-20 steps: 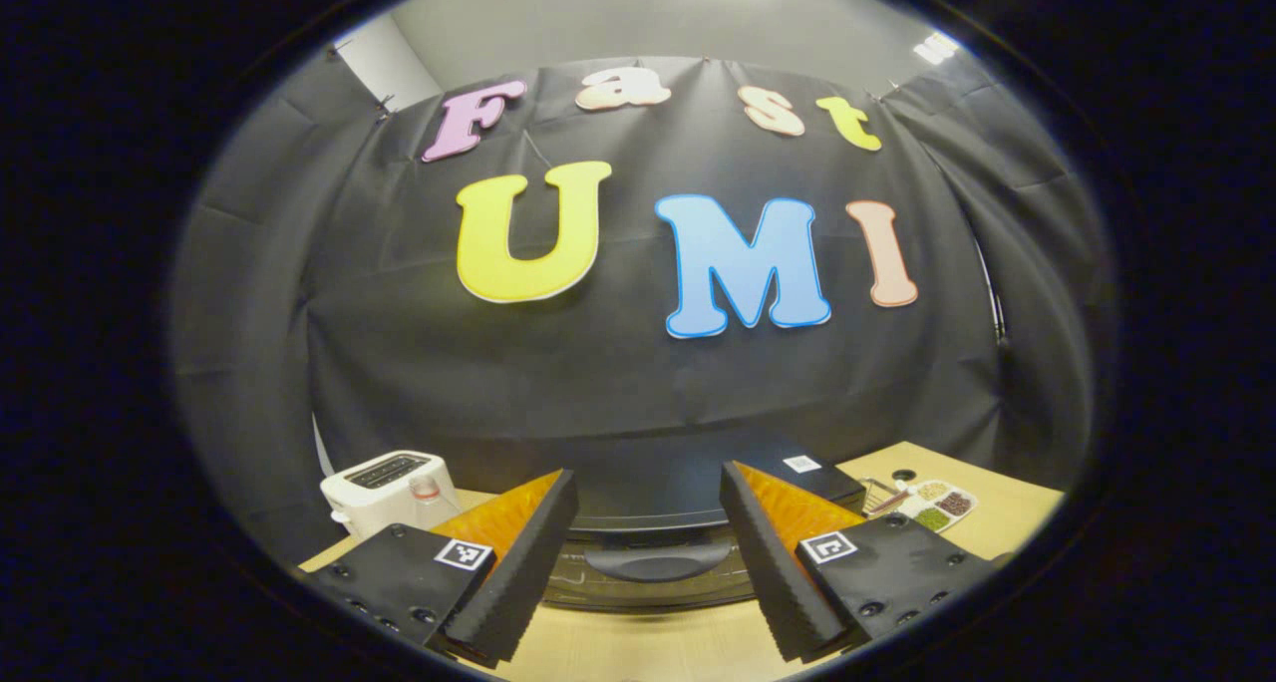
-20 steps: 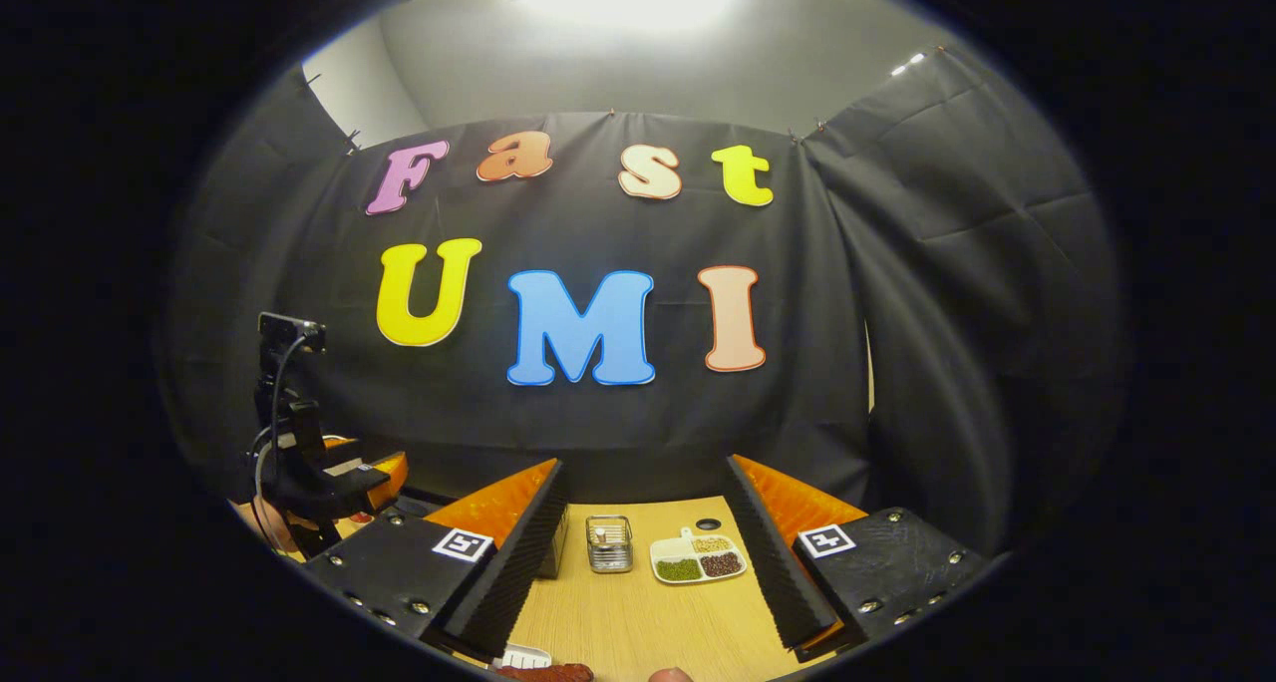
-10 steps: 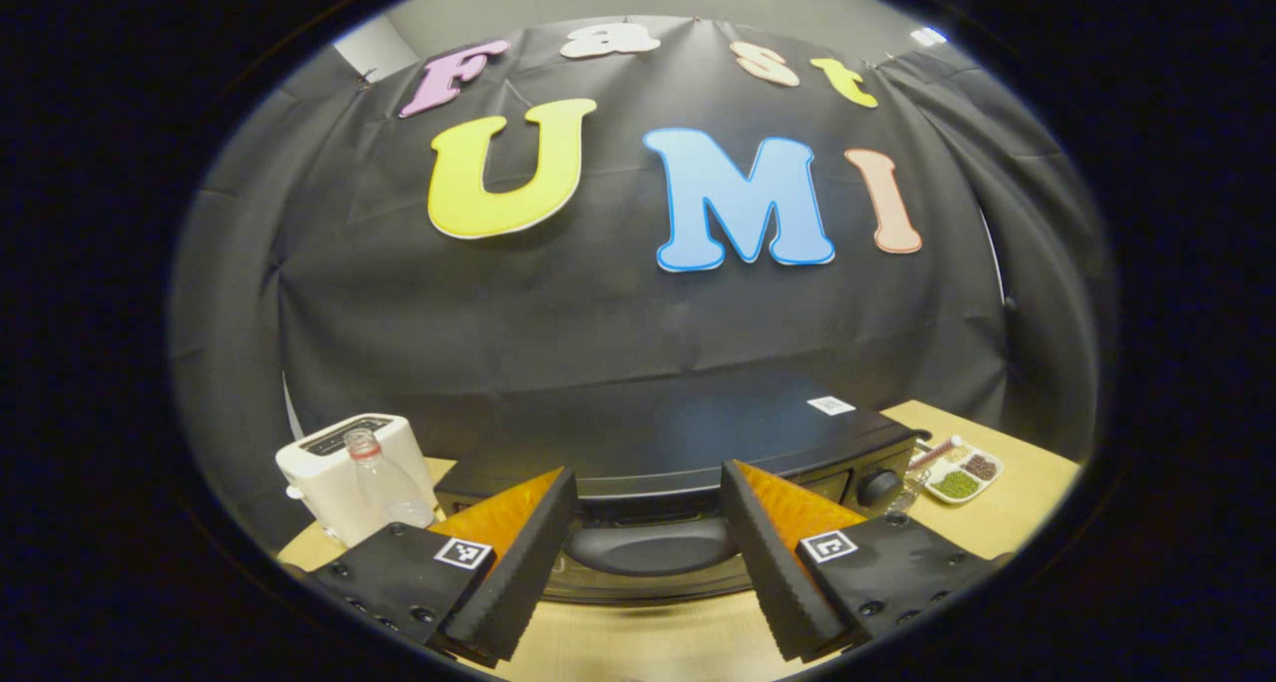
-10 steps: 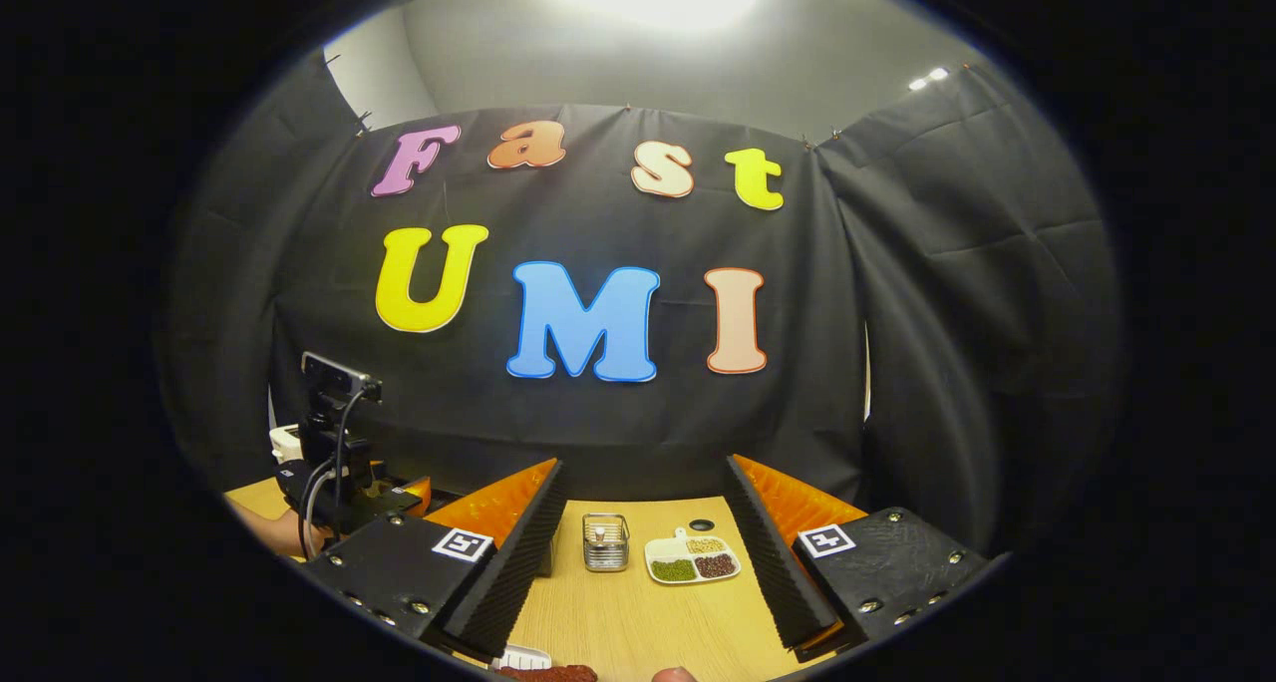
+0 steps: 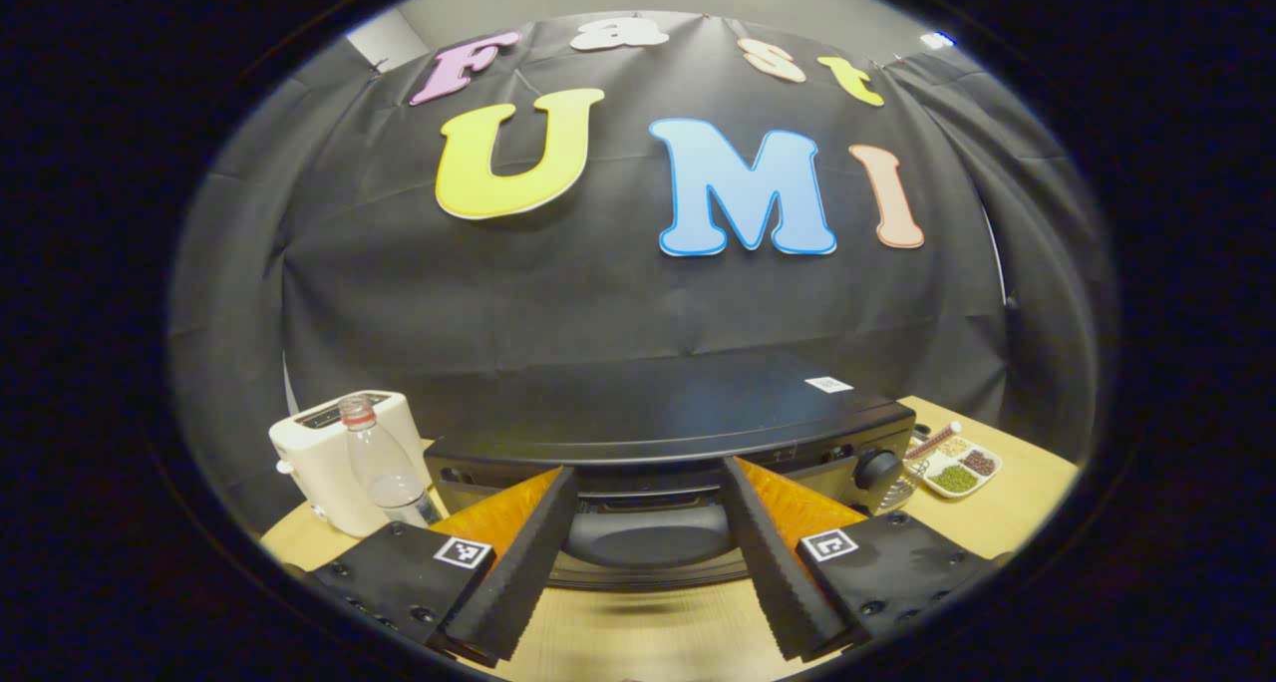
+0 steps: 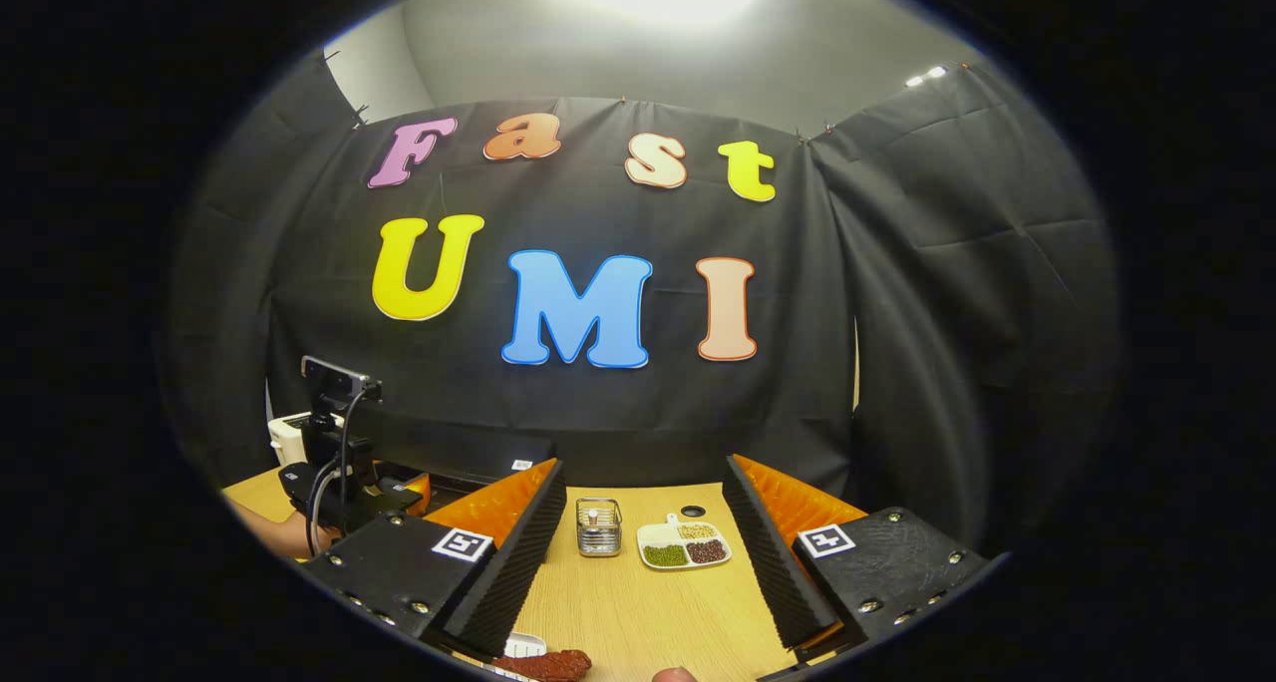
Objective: Open the electric oven with the left hand, put the food in, and close the electric oven.
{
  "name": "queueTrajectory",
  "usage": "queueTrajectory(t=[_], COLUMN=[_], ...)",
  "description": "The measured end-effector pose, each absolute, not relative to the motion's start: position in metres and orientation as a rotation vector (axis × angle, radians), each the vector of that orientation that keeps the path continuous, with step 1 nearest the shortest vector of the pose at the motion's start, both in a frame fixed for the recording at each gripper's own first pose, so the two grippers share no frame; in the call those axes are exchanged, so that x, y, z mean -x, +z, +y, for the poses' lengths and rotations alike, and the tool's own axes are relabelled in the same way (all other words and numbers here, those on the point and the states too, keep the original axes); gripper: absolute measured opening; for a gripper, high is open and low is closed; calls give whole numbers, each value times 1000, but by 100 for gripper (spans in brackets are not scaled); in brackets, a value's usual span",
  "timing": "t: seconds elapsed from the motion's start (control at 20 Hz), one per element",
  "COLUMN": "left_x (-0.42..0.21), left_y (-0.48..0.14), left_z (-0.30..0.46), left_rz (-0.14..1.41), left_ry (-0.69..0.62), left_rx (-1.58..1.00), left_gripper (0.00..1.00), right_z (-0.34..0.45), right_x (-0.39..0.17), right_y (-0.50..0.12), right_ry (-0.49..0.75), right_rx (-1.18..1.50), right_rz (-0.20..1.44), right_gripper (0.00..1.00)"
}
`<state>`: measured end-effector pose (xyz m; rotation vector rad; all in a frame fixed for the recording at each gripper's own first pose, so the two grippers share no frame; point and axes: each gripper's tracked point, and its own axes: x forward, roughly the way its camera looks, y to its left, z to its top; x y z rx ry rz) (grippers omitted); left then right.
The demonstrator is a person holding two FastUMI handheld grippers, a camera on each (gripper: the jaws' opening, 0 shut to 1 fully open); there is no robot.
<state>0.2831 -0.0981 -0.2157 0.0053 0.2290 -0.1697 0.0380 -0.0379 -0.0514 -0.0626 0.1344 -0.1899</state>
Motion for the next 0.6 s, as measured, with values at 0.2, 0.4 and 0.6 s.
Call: queueTrajectory(t=[0.2,0.4,0.6], left_x=[-252,-226,-208], left_y=[-222,-236,-247], left_z=[-93,-90,-90], left_rz=[236,271,295], left_ry=[-170,-172,-158], left_rx=[-19,-18,-46], left_gripper=[99,97,100], right_z=[-35,-28,-24], right_x=[-35,-30,-24], right_y=[-52,-55,-56], right_ry=[-162,-118,-85], right_rx=[54,55,59], right_rz=[133,143,144], right_gripper=[96,96,96])
